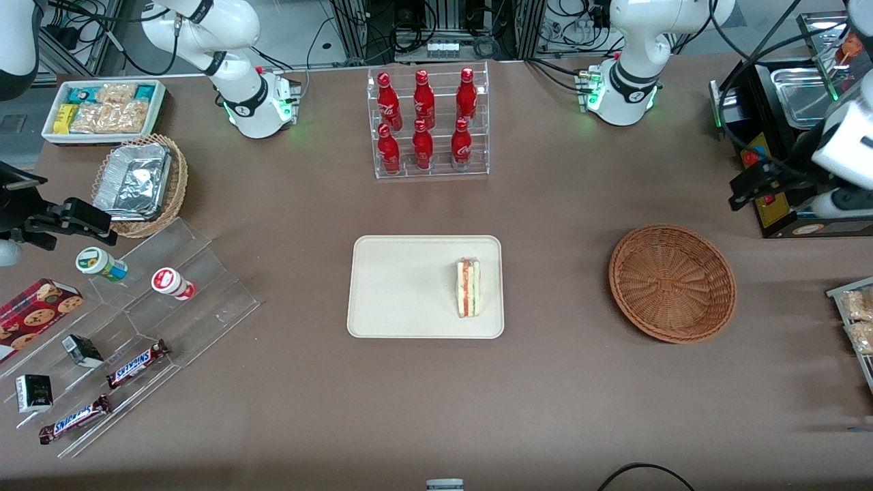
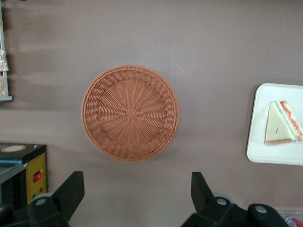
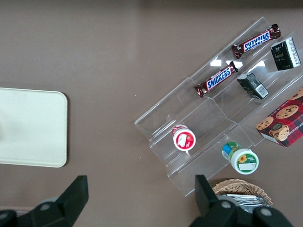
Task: Place sandwich from basket to tray
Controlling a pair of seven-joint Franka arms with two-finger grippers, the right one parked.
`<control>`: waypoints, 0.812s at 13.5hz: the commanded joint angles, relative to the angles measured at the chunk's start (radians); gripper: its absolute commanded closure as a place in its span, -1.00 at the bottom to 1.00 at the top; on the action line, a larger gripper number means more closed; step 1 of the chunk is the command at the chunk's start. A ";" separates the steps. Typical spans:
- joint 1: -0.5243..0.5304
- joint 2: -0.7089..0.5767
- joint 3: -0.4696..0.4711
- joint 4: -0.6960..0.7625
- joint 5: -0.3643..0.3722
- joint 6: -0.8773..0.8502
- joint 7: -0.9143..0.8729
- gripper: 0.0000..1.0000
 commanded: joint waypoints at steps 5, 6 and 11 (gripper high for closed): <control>0.045 -0.005 -0.063 -0.007 0.006 -0.056 -0.003 -1.00; 0.042 -0.005 -0.063 -0.007 0.006 -0.056 -0.005 -1.00; 0.031 -0.008 -0.063 -0.004 0.046 -0.024 -0.003 -1.00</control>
